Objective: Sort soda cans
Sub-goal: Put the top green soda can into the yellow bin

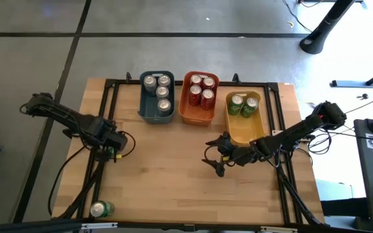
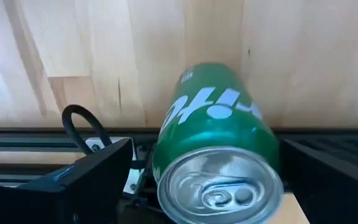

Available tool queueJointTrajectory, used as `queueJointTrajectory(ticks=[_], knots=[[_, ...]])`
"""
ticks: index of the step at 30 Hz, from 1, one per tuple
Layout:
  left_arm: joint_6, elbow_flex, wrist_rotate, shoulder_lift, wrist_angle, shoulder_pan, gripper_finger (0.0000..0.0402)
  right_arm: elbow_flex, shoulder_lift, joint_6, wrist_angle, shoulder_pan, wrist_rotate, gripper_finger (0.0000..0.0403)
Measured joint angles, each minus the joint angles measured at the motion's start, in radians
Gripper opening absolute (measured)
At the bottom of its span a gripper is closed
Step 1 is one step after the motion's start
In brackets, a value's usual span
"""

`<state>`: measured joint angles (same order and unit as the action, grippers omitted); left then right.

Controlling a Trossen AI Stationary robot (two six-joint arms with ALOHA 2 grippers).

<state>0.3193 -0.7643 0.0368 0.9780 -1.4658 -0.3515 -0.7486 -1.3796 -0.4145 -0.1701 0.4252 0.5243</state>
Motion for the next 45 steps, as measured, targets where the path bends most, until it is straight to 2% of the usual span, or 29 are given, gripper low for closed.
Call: queueJointTrajectory(ticks=[11, 18, 22, 27, 32, 35, 40, 45], knots=[[-0.061, 0.076, -0.009, 0.094, 0.001, 0.0, 0.0388, 0.0, 0.0, 0.0, 0.006, 0.0, 0.008, 0.0365], [-0.061, 0.061, 0.041, 0.106, 0.029, 0.0, 0.0333, 0.0, 0.0, 0.0, 0.007, 0.0, 0.026, 0.0365], [-0.065, 0.052, 0.052, 0.104, 0.088, 0.0, 0.0304, 0.0, 0.0, 0.001, 0.007, 0.0, 0.026, 0.0365], [-0.024, 0.049, 0.053, 0.102, 0.182, 0.001, 0.0303, 0.0, 0.0, 0.001, 0.009, 0.0, 0.026, 0.0365], [0.095, 0.036, 0.053, 0.105, 0.207, 0.015, 0.0307, 0.0, -0.001, 0.004, 0.009, 0.0, 0.026, 0.0365], [0.151, -0.007, 0.056, 0.109, 0.278, 0.029, 0.0306, 0.0, -0.001, 0.007, 0.008, 0.0, 0.026, 0.0365], [0.17, -0.077, 0.058, 0.113, 0.421, 0.055, 0.0304, 0.0, -0.001, -0.003, 0.008, 0.0, 0.023, 0.0365], [0.16, -0.131, 0.059, 0.178, 0.554, 0.078, 0.0305, 0.0, -0.001, -0.024, 0.008, 0.001, -0.047, 0.0365]])
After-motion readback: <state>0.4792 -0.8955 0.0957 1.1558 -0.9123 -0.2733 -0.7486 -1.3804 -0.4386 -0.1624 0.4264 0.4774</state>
